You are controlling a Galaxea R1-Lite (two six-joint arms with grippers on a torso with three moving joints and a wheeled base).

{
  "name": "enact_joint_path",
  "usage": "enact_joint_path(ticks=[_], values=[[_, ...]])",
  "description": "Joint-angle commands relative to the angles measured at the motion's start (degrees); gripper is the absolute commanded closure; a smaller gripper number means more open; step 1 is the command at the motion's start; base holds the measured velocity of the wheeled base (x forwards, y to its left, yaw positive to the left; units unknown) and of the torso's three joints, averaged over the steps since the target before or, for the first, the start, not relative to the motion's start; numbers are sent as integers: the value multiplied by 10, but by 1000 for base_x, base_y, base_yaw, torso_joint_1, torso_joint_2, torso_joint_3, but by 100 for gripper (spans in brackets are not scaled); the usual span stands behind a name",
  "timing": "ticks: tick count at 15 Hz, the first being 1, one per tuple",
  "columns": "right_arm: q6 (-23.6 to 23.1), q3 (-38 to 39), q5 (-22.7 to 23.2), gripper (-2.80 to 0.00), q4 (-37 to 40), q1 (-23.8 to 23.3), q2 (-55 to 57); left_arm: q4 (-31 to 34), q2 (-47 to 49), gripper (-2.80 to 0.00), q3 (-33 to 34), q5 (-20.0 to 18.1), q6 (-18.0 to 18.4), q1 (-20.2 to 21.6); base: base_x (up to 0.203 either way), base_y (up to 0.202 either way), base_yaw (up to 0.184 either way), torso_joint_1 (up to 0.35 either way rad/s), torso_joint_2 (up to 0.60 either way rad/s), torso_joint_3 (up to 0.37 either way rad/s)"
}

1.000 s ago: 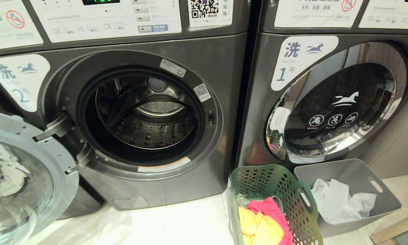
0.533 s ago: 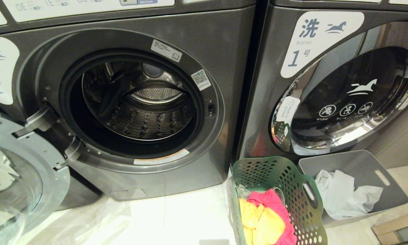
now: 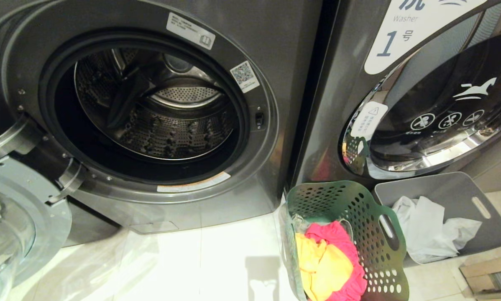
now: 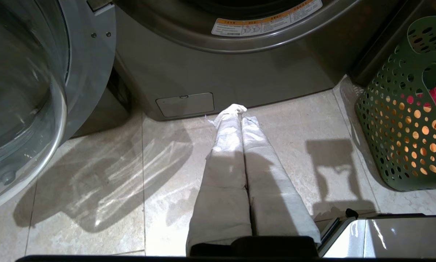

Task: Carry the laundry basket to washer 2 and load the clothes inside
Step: Place the clothes into the washing machine

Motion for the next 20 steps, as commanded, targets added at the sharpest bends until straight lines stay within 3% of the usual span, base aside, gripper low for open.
enact_joint_path(ticks=[1,20], values=[[-1,0,0,0,1,0,0,-1,-1,0,0,0,-1,0,0,0,0,2,2,-198],[-7,-2,-2,0,2,0,0,-4,-1,0,2,4,-20,0,0,0,0,2,2,-186]])
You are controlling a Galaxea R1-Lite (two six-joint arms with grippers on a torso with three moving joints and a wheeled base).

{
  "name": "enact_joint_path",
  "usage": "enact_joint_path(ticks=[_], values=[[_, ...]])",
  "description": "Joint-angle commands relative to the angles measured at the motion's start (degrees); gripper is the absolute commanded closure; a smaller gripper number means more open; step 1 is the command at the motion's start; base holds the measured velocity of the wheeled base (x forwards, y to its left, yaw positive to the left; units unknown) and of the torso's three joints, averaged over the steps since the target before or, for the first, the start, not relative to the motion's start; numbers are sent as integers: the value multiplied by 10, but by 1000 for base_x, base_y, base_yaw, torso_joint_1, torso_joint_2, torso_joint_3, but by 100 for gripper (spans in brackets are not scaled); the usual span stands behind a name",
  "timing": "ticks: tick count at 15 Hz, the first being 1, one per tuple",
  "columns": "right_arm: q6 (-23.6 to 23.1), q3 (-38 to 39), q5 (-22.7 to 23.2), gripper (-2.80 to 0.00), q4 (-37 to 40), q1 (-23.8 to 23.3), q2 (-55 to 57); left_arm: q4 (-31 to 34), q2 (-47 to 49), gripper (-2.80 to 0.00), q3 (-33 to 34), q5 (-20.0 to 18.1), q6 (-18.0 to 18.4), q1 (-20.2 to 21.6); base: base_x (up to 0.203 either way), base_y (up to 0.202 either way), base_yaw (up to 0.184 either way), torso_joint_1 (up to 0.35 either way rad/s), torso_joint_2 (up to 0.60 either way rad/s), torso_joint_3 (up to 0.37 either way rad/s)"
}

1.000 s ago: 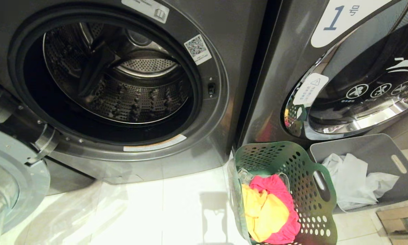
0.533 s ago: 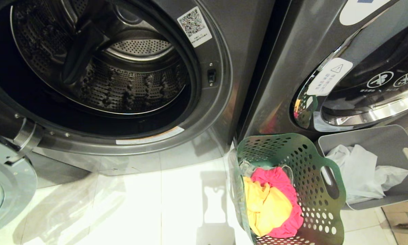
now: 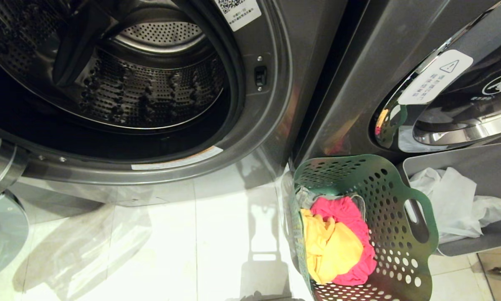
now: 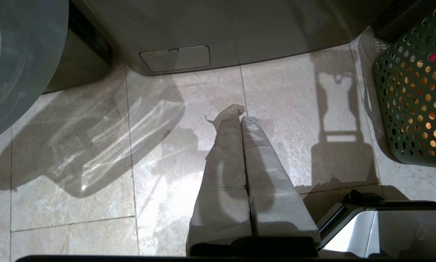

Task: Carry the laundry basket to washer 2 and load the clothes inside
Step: Place the clothes into the washing machine

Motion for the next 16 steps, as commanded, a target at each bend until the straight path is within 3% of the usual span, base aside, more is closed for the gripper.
enact_joint_path(ticks=[1,3,5,8,10,12,16], values=[[-6,-9,-5,0,2,0,1,0,0,0,0,0,0,0,0,0,0,3,-2,-32],[-4,-86,-11,0,15,0,29,0,0,0,0,0,2,0,0,0,0,0,0,0],[13,-196,-10,0,39,0,133,1,0,0,0,-1,4,0,0,0,0,0,0,0],[53,-289,50,0,61,0,361,1,0,0,0,-1,3,0,0,0,0,0,0,0],[51,-295,122,0,68,10,480,1,0,0,0,-1,2,0,0,0,0,0,0,0],[39,-273,167,0,49,35,572,0,0,0,-1,0,1,0,0,0,0,0,0,0],[28,-172,185,0,-124,59,702,0,0,0,-1,0,1,0,0,0,0,0,0,0]])
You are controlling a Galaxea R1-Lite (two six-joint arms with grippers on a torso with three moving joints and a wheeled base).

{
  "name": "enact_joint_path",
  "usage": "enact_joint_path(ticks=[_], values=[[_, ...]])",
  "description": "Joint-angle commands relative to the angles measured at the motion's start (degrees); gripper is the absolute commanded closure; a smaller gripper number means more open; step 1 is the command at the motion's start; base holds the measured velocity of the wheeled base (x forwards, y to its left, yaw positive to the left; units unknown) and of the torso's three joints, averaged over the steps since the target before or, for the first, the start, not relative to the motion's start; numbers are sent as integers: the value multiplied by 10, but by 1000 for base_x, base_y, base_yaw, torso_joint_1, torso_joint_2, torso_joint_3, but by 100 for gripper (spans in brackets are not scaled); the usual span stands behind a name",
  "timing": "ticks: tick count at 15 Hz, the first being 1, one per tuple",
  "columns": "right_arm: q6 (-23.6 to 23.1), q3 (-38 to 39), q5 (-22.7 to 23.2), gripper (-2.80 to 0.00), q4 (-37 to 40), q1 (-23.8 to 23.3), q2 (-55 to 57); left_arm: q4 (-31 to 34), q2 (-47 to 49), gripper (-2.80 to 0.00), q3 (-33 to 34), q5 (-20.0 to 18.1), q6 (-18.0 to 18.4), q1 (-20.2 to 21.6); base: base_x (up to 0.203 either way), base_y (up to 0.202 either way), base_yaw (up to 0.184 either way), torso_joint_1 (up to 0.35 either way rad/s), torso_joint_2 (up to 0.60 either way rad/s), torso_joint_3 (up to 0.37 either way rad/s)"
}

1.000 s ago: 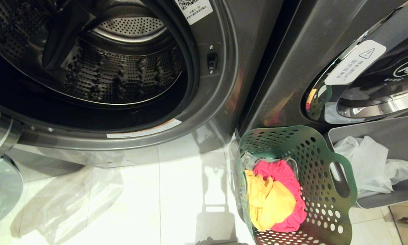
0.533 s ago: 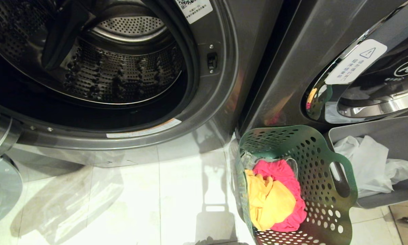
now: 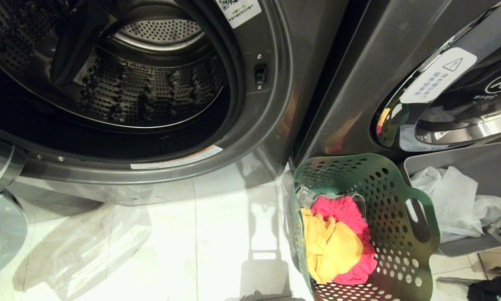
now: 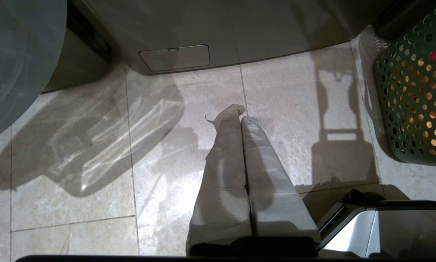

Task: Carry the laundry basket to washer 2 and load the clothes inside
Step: Place the clothes into the washing machine

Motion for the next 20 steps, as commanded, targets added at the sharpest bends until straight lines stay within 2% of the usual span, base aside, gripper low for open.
enact_joint_path(ticks=[1,5,8,13,17,20], values=[[-1,40,1,0,-81,7,127,0,0,0,0,1,0,0,0,0,0,0,0,0],[3,62,0,0,-207,9,302,0,0,0,0,0,0,0,0,0,0,0,0,0],[2,63,-4,0,-362,22,446,1,0,0,0,0,0,0,0,0,0,0,0,0],[2,34,-65,0,-625,66,647,0,0,0,1,1,0,1,0,0,0,0,0,0],[16,-53,-84,0,-655,84,694,0,0,0,1,1,1,0,0,0,0,0,0,0],[22,-112,-91,0,-592,88,693,1,0,0,1,0,1,0,0,0,0,0,0,0]])
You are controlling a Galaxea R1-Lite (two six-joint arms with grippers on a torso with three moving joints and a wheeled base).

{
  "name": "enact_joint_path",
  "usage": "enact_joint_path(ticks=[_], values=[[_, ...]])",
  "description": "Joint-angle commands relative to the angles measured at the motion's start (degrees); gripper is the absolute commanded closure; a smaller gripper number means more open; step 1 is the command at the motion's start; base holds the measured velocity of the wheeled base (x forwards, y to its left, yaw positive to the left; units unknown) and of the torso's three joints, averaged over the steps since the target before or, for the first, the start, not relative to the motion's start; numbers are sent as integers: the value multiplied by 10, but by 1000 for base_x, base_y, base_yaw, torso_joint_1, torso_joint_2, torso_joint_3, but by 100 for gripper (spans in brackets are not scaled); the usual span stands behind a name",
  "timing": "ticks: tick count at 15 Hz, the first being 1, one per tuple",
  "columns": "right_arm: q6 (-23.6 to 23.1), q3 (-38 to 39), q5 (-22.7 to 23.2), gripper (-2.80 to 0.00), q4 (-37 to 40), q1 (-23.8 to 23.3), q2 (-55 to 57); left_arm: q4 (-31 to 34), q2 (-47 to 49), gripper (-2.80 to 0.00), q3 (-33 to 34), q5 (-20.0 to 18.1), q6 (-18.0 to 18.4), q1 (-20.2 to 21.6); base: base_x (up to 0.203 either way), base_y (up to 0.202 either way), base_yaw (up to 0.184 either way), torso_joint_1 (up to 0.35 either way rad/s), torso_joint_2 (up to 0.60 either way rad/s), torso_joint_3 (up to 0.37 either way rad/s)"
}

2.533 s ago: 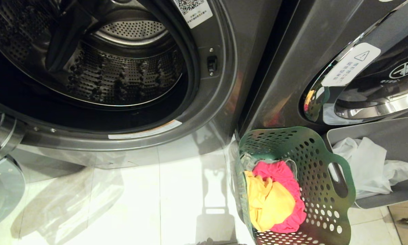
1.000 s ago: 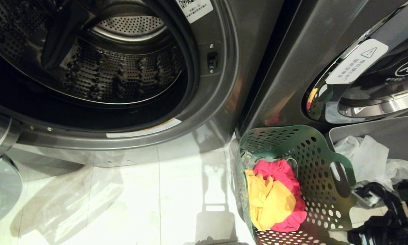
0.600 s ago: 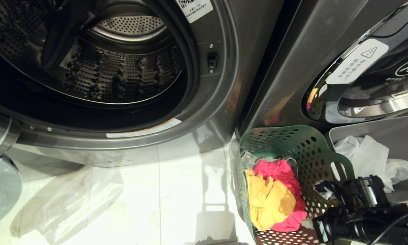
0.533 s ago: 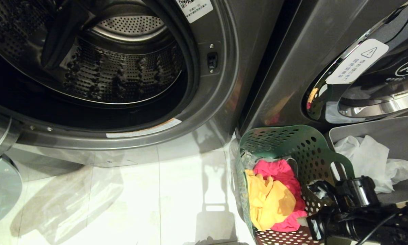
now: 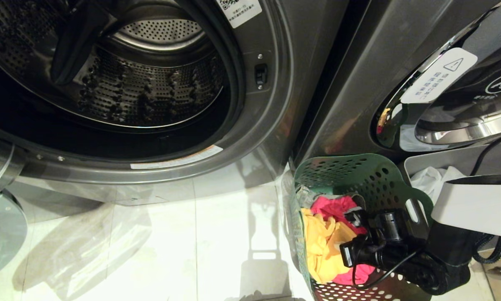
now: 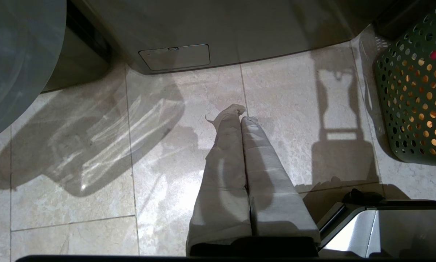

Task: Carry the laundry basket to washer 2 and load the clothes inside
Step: Place the clothes into the washing machine

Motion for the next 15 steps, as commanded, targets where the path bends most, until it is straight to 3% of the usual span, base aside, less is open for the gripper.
enact_joint_path(ticks=[1,4,8,9,15], values=[[0,-42,-4,0,36,5,7,0,0,0,0,0,0,0,0,0,0,0,0,0],[3,-79,-12,0,58,20,-7,0,0,0,0,0,0,0,0,0,0,0,0,0],[41,-120,-12,0,199,39,-69,0,0,0,0,0,0,1,0,0,0,0,0,0],[58,-135,-12,-280,230,40,-80,0,0,0,0,0,0,0,0,0,0,0,0,0],[63,-174,-24,-280,247,49,-59,0,0,0,0,0,0,0,0,0,0,0,0,0]])
